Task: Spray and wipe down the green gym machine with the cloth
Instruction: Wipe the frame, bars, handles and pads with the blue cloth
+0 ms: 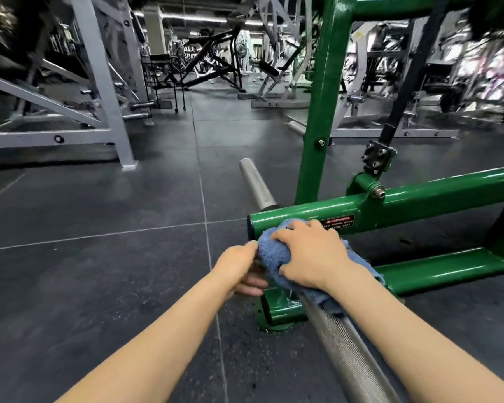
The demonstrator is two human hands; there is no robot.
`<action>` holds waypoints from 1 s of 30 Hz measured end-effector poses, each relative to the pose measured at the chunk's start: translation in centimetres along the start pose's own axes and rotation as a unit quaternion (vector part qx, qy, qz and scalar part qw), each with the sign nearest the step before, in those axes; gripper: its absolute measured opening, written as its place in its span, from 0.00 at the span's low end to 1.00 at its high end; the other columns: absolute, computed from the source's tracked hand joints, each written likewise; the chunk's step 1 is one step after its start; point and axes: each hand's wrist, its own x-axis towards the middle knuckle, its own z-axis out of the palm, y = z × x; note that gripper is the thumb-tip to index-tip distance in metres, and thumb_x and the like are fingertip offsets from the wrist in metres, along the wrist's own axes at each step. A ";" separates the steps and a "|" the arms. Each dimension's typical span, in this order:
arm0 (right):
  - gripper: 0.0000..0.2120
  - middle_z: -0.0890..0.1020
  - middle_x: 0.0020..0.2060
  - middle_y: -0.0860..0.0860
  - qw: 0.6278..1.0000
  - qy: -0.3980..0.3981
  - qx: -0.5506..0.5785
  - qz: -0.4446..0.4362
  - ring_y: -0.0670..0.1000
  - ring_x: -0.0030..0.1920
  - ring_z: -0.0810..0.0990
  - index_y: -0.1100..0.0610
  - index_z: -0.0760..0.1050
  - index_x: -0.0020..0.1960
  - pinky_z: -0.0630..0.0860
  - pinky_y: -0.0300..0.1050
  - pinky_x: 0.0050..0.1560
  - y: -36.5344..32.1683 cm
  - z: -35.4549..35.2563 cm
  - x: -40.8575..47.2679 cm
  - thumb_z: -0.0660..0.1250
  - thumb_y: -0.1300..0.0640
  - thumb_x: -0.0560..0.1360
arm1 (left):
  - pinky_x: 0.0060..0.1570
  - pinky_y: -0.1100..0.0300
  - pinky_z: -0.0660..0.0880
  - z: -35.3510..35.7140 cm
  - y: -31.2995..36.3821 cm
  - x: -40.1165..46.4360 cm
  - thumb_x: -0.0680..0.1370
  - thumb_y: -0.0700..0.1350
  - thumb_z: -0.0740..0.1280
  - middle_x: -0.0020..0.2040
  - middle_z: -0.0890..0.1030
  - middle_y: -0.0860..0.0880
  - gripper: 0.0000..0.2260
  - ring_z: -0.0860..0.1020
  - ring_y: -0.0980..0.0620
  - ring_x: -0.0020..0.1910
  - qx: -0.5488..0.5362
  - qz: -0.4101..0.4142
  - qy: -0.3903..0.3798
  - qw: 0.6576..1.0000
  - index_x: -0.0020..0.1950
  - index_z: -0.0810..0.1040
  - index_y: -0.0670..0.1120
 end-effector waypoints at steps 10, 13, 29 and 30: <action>0.48 0.62 0.75 0.48 0.997 -0.043 0.040 -0.041 0.53 0.73 0.62 0.46 0.55 0.76 0.62 0.52 0.70 1.3 -1.9 -0.5 0.70 0.32 0.63 | 0.59 0.52 0.72 2.5 -2.0 2.1 0.83 0.48 0.54 0.65 0.75 0.44 0.15 0.74 0.44 0.62 0.176 0.154 0.162 0.959 0.66 0.73 0.46; 0.45 0.56 0.76 0.50 0.995 -0.090 0.026 -0.037 0.54 0.75 0.56 0.43 0.58 0.75 0.60 0.55 0.72 1.6 -1.2 0.4 0.68 0.31 0.63 | 0.66 0.61 0.64 3.6 -3.2 0.7 0.82 0.47 0.48 0.72 0.67 0.53 0.20 0.65 0.54 0.69 0.219 0.315 0.262 0.885 0.73 0.68 0.50; 0.26 0.72 0.53 0.45 0.975 -0.038 -0.152 -0.159 0.51 0.55 0.69 0.45 0.72 0.56 0.66 0.48 0.48 -1.8 -0.7 -0.7 0.52 0.35 0.64 | 0.58 0.55 0.72 4.3 -4.6 -1.9 0.82 0.43 0.54 0.56 0.82 0.46 0.15 0.77 0.47 0.57 -0.097 0.127 0.046 0.986 0.58 0.79 0.44; 0.22 0.72 0.53 0.45 0.979 -0.037 -0.139 -0.147 0.51 0.56 0.69 0.45 0.73 0.55 0.67 0.48 0.49 -2.2 -0.8 0.0 0.56 0.36 0.67 | 0.60 0.53 0.72 4.4 -4.4 -0.9 0.82 0.44 0.53 0.57 0.81 0.44 0.16 0.77 0.45 0.58 -0.110 0.096 0.044 0.988 0.57 0.79 0.42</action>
